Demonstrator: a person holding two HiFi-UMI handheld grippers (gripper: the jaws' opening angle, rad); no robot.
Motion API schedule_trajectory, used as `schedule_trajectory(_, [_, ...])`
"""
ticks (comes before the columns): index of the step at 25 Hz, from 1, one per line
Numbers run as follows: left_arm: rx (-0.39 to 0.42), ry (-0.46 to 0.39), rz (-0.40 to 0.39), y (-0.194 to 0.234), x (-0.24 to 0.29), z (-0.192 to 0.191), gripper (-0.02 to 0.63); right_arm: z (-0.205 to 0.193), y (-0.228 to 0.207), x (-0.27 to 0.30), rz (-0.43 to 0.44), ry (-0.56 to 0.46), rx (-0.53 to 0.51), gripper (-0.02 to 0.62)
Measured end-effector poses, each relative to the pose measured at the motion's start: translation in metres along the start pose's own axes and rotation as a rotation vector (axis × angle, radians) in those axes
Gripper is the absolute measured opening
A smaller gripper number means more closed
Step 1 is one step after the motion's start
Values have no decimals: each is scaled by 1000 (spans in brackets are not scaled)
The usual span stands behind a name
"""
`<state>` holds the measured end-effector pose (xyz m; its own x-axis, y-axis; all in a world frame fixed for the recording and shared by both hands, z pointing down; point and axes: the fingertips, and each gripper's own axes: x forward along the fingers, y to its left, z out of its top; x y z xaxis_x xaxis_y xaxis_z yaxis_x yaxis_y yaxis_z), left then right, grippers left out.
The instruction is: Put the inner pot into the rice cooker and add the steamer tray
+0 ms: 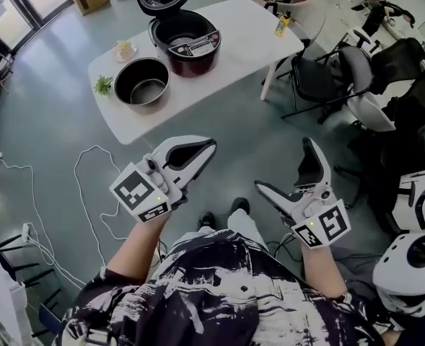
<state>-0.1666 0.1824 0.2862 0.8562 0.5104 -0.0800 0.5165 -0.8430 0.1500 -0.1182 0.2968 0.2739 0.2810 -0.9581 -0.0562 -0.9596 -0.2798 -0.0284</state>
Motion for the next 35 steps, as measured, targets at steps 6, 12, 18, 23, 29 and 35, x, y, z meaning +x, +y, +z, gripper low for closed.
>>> schedule_trajectory(6, [39, 14, 39, 34, 45, 5, 5, -4, -55, 29, 61, -20, 10, 552])
schedule_trajectory(12, [66, 9, 133, 83, 116, 14, 5, -4, -141, 63, 160, -24, 18, 552])
schedule_trajectory(18, [75, -11, 244, 123, 175, 20, 5, -6, -219, 95, 275, -4, 18, 551])
schedule_trajectory(23, [62, 19, 350, 148, 183, 12, 5, -15, -255, 128, 349, 0, 50, 551])
schedule_trajectory(29, [52, 19, 415, 187, 171, 11, 5, -25, -254, 178, 421, 8, 72, 551])
schedule_trajectory(35, [41, -30, 434, 246, 147, 18, 5, -28, -244, 246, 455, 37, 39, 552])
